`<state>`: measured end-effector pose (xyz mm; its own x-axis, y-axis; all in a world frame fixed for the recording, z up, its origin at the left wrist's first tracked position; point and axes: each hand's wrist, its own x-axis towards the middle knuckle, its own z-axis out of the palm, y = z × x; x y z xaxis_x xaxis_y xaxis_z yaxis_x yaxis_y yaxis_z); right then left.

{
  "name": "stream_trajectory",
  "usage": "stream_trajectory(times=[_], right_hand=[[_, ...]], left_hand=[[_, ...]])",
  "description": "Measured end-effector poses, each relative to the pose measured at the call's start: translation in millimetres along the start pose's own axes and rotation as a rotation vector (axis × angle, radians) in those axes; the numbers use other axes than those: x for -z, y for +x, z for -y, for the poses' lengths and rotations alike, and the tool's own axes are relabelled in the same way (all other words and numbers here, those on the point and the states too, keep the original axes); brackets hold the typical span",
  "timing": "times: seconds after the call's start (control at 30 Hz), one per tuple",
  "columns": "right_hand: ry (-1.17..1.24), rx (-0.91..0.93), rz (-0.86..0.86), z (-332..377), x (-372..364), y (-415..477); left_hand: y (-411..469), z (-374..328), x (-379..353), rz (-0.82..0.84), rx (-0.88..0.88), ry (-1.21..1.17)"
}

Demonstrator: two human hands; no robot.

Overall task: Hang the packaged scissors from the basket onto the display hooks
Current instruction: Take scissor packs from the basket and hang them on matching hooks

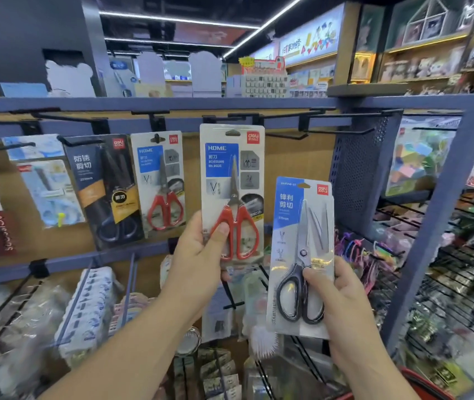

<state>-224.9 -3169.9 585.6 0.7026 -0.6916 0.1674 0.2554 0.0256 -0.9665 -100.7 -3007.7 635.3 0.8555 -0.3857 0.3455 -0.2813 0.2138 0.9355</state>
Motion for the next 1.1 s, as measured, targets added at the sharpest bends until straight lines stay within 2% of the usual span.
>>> stream_trajectory(times=[0.53, 0.9, 1.1], right_hand=[[0.028, 0.001, 0.021, 3.9, 3.0, -1.0], [0.03, -0.02, 0.031, -0.4, -2.4, 7.8], [0.033, -0.038, 0.023, -2.1, -5.7, 10.8]], left_hand=[[12.1, 17.7, -17.4, -0.043, -0.009, -0.019], [12.9, 32.2, -15.8, -0.125, -0.23, 0.041], [13.3, 18.9, -14.8, -0.082, -0.278, 0.045]])
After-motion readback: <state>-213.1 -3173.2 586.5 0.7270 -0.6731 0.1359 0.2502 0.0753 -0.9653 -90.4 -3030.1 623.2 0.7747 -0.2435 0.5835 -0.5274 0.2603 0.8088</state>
